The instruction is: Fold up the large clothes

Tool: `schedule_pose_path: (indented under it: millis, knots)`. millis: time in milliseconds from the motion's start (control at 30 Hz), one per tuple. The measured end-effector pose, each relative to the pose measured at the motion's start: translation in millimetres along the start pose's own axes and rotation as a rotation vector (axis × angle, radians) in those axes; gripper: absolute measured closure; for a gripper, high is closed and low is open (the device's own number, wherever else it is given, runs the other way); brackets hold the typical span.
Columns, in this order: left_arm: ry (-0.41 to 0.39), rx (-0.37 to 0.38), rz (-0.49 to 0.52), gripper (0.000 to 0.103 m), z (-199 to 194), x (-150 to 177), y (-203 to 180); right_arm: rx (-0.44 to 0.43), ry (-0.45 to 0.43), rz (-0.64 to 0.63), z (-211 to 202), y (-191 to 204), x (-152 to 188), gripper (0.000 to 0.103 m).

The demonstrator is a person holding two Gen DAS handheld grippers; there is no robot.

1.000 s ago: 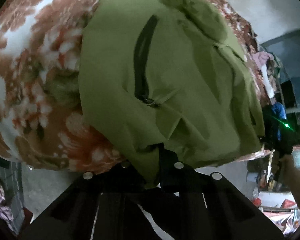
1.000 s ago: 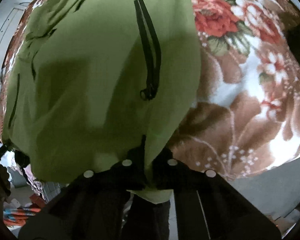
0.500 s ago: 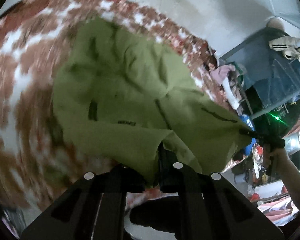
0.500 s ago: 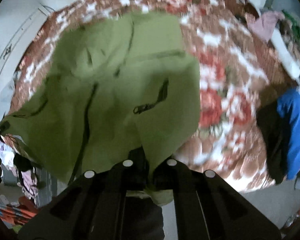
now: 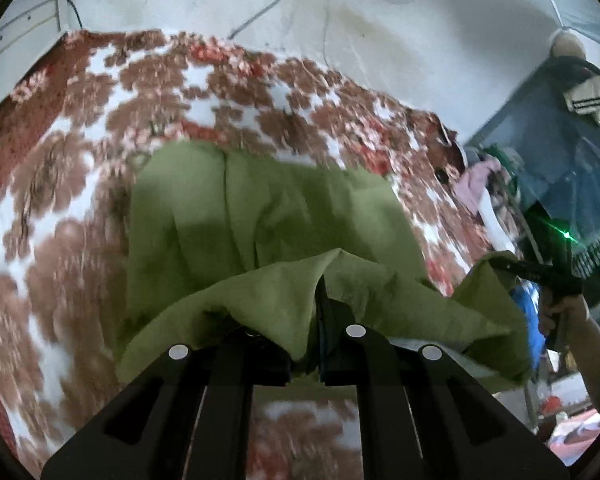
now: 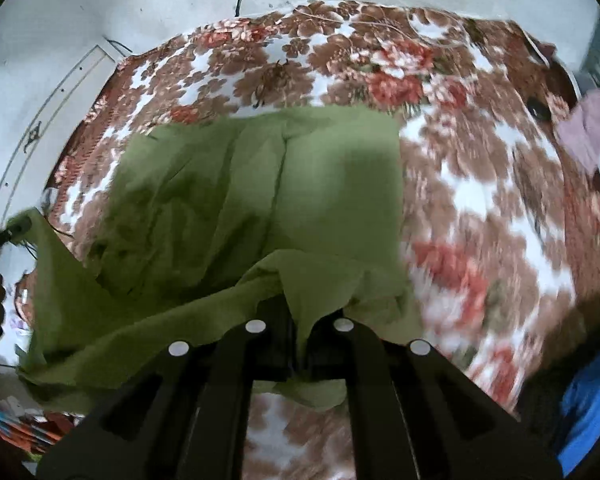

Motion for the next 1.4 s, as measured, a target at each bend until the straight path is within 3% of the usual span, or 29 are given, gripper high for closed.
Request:
schedule_pose_path:
  millis: [200, 367, 633, 800, 900, 967, 1000, 1033, 1067, 1100, 1133, 1200, 1300, 1400]
  knots:
    - [-0.037, -0.016, -0.024, 0.095, 51.4, -64.2, 25.1, 0.043, 0.009, -0.068, 58.8, -25.4, -73.5, 0.098]
    - [0.020, -0.024, -0.076, 0.095, 118.9, -110.0, 65.3, 0.098, 0.043, -0.033, 134.1, -49.7, -125.3, 0.098]
    - [0.237, -0.107, -0.162, 0.095, 240.9, -131.5, 148.6, 0.130, 0.219, 0.029, 260.4, -81.0, -151.0, 0.098]
    - [0.267, -0.123, -0.300, 0.094, 267.2, -136.5, 187.9, 0.136, 0.252, 0.032, 286.6, -99.9, -164.1, 0.096]
    - [0.303, -0.108, -0.380, 0.091, 280.0, -135.2, 202.5, 0.102, 0.270, 0.078, 291.7, -113.1, -173.3, 0.083]
    - [0.310, -0.089, -0.451, 0.088, 283.0, -134.0, 208.8, 0.058, 0.273, 0.141, 288.0, -120.4, -177.6, 0.065]
    - [0.296, -0.074, -0.491, 0.081, 281.6, -136.4, 211.4, 0.032, 0.267, 0.178, 283.1, -121.3, -180.9, 0.044]
    - [0.277, -0.062, -0.516, 0.067, 279.2, -140.0, 213.3, -0.008, 0.250, 0.232, 275.2, -122.8, -186.1, 0.028]
    - [0.246, -0.042, -0.541, 0.059, 273.6, -146.6, 213.5, -0.041, 0.232, 0.276, 266.5, -124.2, -191.6, 0.023]
    - [0.197, -0.035, -0.559, 0.042, 264.6, -156.5, 215.1, -0.058, 0.224, 0.298, 261.1, -124.8, -195.4, 0.019]
    - [0.158, -0.031, -0.574, 0.035, 257.9, -165.4, 216.1, -0.073, 0.217, 0.316, 254.0, -125.8, -199.3, 0.017]
    - [0.094, -0.031, -0.579, 0.035, 242.9, -181.8, 218.3, -0.088, 0.197, 0.332, 243.2, -124.8, -207.3, 0.013]
    - [0.026, -0.112, -0.474, 0.035, 221.9, -199.9, 216.2, -0.118, 0.073, 0.321, 216.3, -117.0, -235.4, 0.004]
    - [0.010, -0.183, -0.222, 0.035, 210.4, -200.5, 184.8, -0.100, -0.022, 0.237, 201.0, -107.7, -262.7, 0.005]
Point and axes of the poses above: each gripper's, at about its wrist camera, not at the fingertips, and z roughly the way its jaws point, y to its left, x to its underside, the point moved 9 cm from there along z, roughly the way its jaws point, and after that the axes turned 7 degrees about -y, right-handed, at the moved point
